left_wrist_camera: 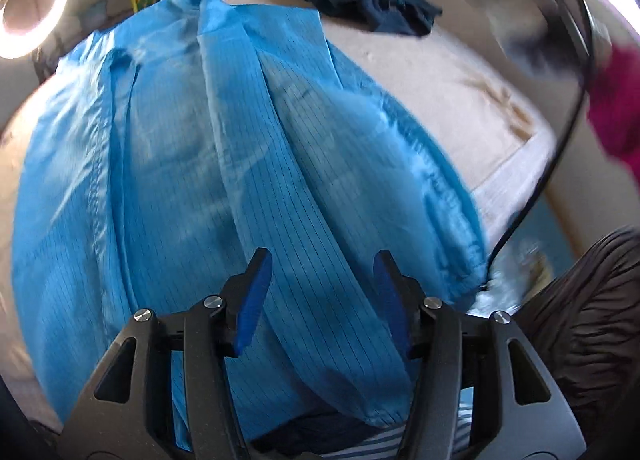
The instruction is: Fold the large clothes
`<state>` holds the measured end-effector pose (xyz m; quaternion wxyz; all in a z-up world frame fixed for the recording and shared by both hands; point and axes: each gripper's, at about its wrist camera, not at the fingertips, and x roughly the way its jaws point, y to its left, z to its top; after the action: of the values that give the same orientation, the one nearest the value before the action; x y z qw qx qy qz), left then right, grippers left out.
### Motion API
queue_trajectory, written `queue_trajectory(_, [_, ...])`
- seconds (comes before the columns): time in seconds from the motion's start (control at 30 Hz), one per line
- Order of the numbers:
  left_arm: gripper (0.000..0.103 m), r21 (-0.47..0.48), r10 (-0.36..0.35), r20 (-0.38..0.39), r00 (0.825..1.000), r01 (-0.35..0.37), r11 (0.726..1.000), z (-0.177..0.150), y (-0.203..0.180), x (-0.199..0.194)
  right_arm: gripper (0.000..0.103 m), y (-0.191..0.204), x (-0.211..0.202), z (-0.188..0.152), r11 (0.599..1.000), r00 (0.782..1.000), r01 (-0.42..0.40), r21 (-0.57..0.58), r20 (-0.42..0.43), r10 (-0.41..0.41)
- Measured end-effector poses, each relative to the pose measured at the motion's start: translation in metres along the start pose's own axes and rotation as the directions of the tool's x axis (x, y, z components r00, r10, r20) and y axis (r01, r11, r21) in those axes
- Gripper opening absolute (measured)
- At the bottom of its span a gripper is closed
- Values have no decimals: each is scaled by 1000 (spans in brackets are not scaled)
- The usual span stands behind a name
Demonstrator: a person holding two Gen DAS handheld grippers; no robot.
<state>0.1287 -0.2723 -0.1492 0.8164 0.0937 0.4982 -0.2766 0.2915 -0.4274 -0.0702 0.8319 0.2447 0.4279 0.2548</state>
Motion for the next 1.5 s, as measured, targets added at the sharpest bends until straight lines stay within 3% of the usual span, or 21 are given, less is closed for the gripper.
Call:
queue_trajectory(0.1, [54, 34, 47, -27, 999, -46, 998, 0, 0, 16, 38, -12, 20, 15, 999, 1000, -8, 33, -21, 9])
queue_trajectory(0.17, [38, 17, 24, -36, 999, -23, 1000, -1, 8, 22, 38, -17, 33, 23, 999, 999, -16, 51, -33, 18])
queue_trajectory(0.23, [10, -5, 8, -18, 1000, -8, 1000, -2, 18, 22, 38, -21, 48, 33, 998, 999, -20, 60, -46, 23])
queue_trajectory(0.33, [1, -103, -76, -9, 997, 75, 992, 1, 40, 17, 38, -29, 68, 52, 997, 999, -9, 79, -46, 13])
queue_trajectory(0.43, [0, -202, -156, 45, 987, 162, 966, 3, 59, 1, 46, -42, 87, 69, 990, 999, -12, 141, -33, 17])
queue_trajectory(0.5, [0, -248, -208, 74, 975, 220, 943, 2, 68, -5, 46, -51, 103, 81, 984, 999, -17, 180, -28, 22])
queue_trajectory(0.63, [0, -322, -336, 127, 933, 359, 876, 0, 83, -9, 46, -74, 141, 103, 957, 1000, -18, 288, -18, 24])
queue_trajectory(0.77, [0, -343, -375, 138, 917, 400, 850, -4, 92, -8, 46, -95, 175, 114, 925, 999, -3, 379, -44, 21])
queue_trajectory(0.9, [0, -358, -393, 121, 911, 410, 839, -6, 95, 1, 46, -110, 196, 113, 883, 995, -73, 464, -28, 97])
queue_trajectory(1.03, [0, -339, -385, 117, 916, 401, 851, -7, 90, 3, 46, -113, 207, 118, 831, 969, -234, 504, 49, 243])
queue_trajectory(1.27, [0, -319, -381, 121, 917, 399, 860, -9, 77, -3, 45, -113, 213, 127, 755, 937, -346, 557, 158, 313])
queue_trajectory(1.33, [0, -318, -379, 118, 918, 396, 861, -8, 74, -3, 35, -106, 217, 136, 774, 946, -322, 545, 142, 293])
queue_trajectory(1.43, [0, -315, -375, 118, 920, 393, 864, -9, 73, -5, 4, -90, 223, 149, 832, 970, -237, 501, 78, 230])
queue_trajectory(1.5, [0, -313, -372, 119, 921, 390, 866, -9, 74, -6, 3, -71, 218, 157, 903, 992, -126, 411, 27, 126])
